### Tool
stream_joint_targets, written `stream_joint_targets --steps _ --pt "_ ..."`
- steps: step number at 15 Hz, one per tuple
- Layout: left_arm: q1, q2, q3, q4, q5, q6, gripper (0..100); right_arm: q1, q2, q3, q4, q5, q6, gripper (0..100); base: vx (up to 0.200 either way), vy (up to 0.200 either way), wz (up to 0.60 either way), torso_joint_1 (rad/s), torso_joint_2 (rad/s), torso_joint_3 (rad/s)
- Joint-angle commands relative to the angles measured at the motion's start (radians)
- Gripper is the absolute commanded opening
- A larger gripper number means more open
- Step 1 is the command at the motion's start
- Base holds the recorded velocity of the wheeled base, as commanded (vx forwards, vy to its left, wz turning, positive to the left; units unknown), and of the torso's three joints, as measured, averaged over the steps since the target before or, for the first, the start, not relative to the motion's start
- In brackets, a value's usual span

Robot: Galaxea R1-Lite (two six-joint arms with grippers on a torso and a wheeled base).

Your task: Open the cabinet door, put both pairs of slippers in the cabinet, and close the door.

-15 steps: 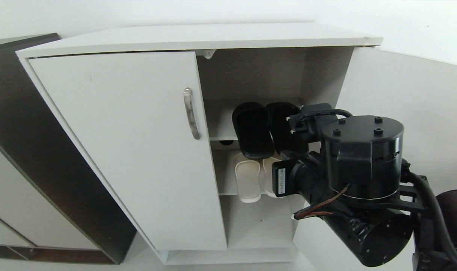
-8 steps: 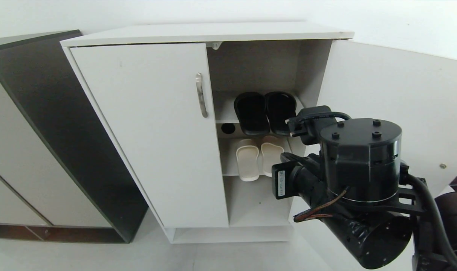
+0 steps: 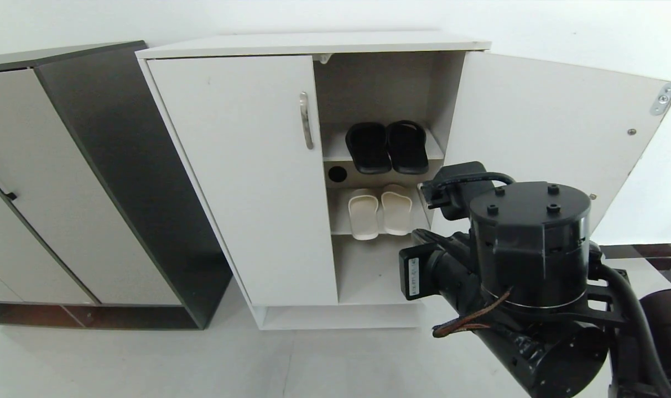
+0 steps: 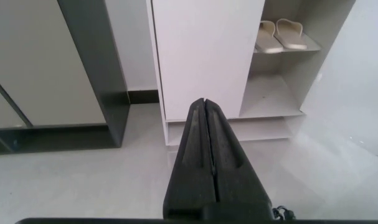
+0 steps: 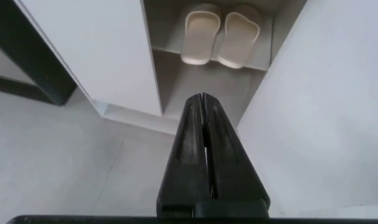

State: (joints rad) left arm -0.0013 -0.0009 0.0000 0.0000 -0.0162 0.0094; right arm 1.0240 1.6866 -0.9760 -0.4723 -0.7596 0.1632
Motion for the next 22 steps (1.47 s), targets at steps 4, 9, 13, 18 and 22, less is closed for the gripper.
stream_joint_targets --steps 4,9,13,18,22 --pt "0.0 0.001 0.0 0.0 0.001 -0.002 0 -0.002 0.012 0.005 -0.011 0.0 -0.013 0 0.0 0.0 0.0 0.0 0.0 0.0" --pt "0.0 0.001 0.0 0.0 0.001 -0.002 0 -0.004 0.015 0.014 -0.02 0.0 -0.017 0 0.0 0.0 0.0 0.0 0.0 0.0" --pt "0.0 0.001 0.0 0.0 0.001 -0.002 0 -0.004 0.018 0.016 -0.02 0.0 -0.024 0 0.0 0.0 0.0 0.0 0.0 0.0" --pt "0.0 0.001 0.0 0.0 0.001 -0.002 0 -0.004 0.019 0.031 -0.022 0.0 -0.036 0 0.0 0.0 0.0 0.001 -0.04 -0.04" --pt "0.0 0.001 0.0 0.0 -0.001 -0.002 0 -0.004 0.019 0.031 -0.02 0.0 -0.036 0 0.0 0.0 0.0 0.034 -0.29 -0.342"
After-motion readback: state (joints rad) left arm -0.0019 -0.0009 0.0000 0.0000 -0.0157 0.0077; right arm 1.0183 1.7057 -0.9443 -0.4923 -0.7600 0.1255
